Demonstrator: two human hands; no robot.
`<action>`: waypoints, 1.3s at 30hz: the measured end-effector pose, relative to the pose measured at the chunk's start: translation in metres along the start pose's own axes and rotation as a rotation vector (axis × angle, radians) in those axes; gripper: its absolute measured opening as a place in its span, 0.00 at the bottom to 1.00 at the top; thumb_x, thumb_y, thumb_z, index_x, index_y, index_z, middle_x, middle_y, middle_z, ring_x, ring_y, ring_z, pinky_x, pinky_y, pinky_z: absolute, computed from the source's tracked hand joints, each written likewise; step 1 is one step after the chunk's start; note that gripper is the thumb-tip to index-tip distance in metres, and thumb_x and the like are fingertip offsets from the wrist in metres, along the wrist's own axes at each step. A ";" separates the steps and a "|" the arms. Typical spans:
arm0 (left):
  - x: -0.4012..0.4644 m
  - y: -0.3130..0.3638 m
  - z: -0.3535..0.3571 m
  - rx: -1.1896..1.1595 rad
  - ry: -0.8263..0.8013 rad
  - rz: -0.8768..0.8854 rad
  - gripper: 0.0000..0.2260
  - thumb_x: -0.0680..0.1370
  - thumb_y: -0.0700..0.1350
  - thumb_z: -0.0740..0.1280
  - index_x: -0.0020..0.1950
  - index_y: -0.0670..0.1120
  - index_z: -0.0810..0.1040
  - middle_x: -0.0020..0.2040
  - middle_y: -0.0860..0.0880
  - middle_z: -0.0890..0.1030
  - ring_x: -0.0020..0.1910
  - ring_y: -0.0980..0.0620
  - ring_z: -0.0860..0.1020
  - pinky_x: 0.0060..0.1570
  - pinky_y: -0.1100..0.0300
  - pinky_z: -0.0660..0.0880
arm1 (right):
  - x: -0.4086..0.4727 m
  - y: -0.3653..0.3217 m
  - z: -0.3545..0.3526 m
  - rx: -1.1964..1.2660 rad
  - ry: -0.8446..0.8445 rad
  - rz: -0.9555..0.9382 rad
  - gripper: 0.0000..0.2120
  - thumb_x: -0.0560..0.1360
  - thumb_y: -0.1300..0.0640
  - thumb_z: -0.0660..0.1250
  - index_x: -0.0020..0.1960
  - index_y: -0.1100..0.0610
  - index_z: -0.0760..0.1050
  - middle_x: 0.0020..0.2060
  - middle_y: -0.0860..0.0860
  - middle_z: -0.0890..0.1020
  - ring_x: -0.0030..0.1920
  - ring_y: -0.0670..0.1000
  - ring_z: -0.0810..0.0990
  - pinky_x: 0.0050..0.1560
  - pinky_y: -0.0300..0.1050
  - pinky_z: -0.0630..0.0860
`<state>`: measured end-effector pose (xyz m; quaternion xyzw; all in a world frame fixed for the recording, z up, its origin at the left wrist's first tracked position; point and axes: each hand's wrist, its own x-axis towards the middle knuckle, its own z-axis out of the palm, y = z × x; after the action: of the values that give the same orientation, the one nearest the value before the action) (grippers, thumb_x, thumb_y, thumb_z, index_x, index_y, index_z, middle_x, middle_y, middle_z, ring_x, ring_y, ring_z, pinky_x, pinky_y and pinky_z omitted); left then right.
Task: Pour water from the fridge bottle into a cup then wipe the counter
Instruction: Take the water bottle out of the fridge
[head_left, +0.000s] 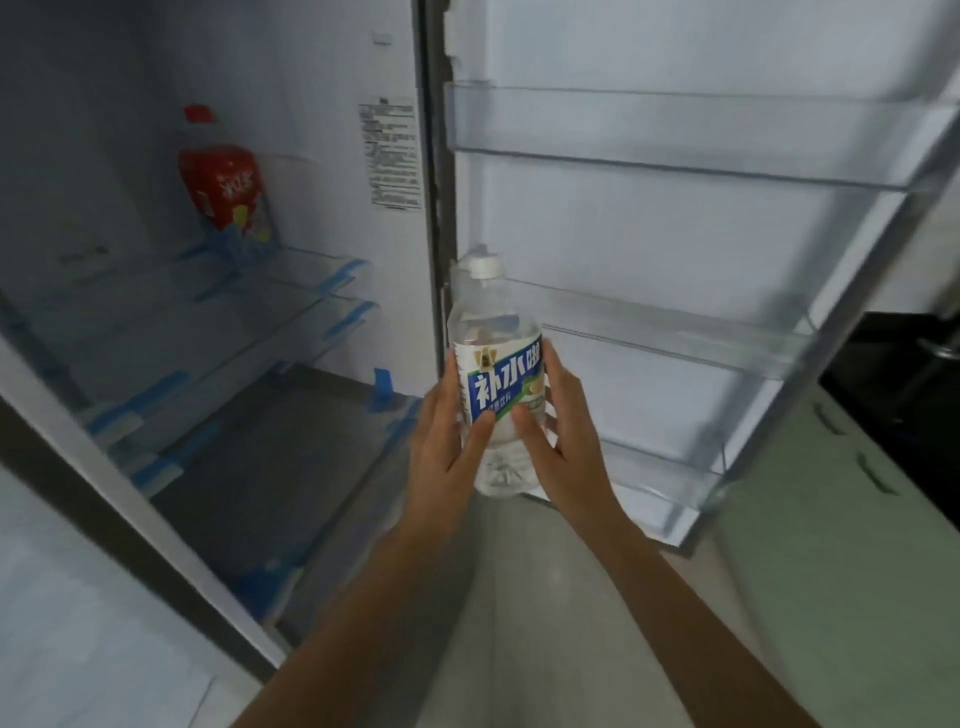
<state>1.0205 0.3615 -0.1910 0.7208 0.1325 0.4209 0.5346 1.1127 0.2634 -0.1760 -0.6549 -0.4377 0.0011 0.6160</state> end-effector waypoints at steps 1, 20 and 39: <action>-0.013 -0.002 0.012 -0.038 -0.054 -0.030 0.28 0.77 0.55 0.63 0.76 0.59 0.59 0.69 0.50 0.72 0.66 0.51 0.74 0.60 0.51 0.76 | -0.018 0.004 -0.015 -0.028 0.019 0.027 0.25 0.79 0.50 0.60 0.73 0.43 0.56 0.64 0.46 0.70 0.66 0.44 0.71 0.60 0.50 0.77; -0.293 0.103 0.239 -0.287 -0.886 -0.024 0.28 0.78 0.56 0.63 0.75 0.64 0.55 0.67 0.51 0.73 0.65 0.51 0.74 0.59 0.50 0.77 | -0.376 -0.090 -0.253 -0.487 0.633 0.402 0.28 0.80 0.53 0.61 0.77 0.48 0.54 0.66 0.44 0.65 0.66 0.41 0.68 0.62 0.42 0.72; -0.511 0.247 0.469 -0.620 -1.698 0.060 0.29 0.79 0.53 0.64 0.75 0.66 0.53 0.69 0.58 0.69 0.68 0.55 0.70 0.64 0.48 0.73 | -0.590 -0.189 -0.423 -0.850 1.411 0.596 0.29 0.80 0.58 0.62 0.77 0.48 0.55 0.68 0.37 0.64 0.68 0.45 0.68 0.63 0.45 0.72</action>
<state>0.9957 -0.3726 -0.2452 0.6154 -0.4446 -0.2221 0.6117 0.8692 -0.4433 -0.2393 -0.7640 0.2712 -0.4066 0.4211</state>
